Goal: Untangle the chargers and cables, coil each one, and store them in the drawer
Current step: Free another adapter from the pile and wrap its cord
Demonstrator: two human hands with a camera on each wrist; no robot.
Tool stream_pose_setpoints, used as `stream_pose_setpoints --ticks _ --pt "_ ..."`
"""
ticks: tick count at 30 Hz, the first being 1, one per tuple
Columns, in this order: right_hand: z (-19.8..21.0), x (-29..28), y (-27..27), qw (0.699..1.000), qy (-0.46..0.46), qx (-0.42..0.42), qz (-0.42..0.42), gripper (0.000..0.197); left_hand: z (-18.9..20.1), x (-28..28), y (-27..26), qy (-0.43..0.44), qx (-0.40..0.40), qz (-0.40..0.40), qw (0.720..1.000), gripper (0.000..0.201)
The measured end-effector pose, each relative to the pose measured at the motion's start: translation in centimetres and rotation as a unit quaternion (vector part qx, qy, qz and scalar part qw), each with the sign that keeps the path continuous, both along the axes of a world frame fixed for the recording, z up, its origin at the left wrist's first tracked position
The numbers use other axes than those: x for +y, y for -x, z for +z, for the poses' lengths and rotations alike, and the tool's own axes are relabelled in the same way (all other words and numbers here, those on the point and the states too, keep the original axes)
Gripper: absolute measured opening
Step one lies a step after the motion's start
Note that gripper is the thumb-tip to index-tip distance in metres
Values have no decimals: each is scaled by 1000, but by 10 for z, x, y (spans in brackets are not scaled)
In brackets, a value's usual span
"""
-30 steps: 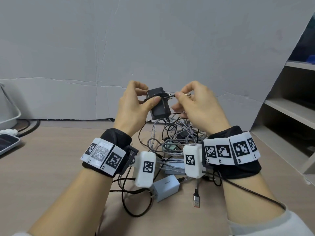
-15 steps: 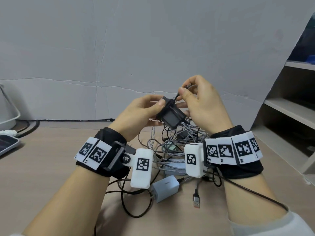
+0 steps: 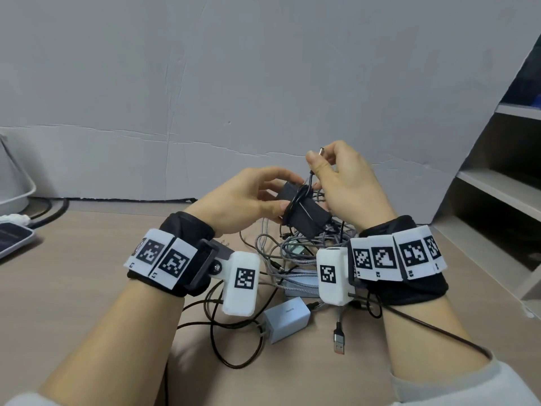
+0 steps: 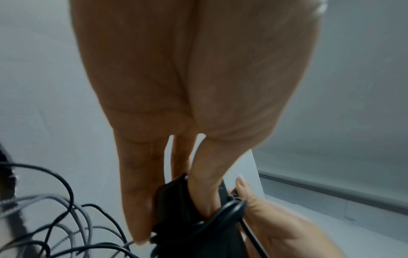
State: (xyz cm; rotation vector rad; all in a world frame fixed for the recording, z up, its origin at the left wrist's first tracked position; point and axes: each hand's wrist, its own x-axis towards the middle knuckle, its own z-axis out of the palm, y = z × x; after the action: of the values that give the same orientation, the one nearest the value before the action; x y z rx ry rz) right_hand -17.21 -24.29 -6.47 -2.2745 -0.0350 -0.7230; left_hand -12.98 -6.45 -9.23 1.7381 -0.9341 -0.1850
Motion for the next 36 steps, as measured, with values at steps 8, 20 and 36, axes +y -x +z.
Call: stream_pose_setpoints --ticks 8,20,36 --pt "6 4 11 983 -134 115 44 32 8 2 4 88 -32 -4 996 39" --pt "6 -6 35 978 -171 121 4 42 6 -34 18 208 127 26 969 41" --pt "19 -69 215 973 71 215 -44 42 10 -115 139 25 229 -106 967 22"
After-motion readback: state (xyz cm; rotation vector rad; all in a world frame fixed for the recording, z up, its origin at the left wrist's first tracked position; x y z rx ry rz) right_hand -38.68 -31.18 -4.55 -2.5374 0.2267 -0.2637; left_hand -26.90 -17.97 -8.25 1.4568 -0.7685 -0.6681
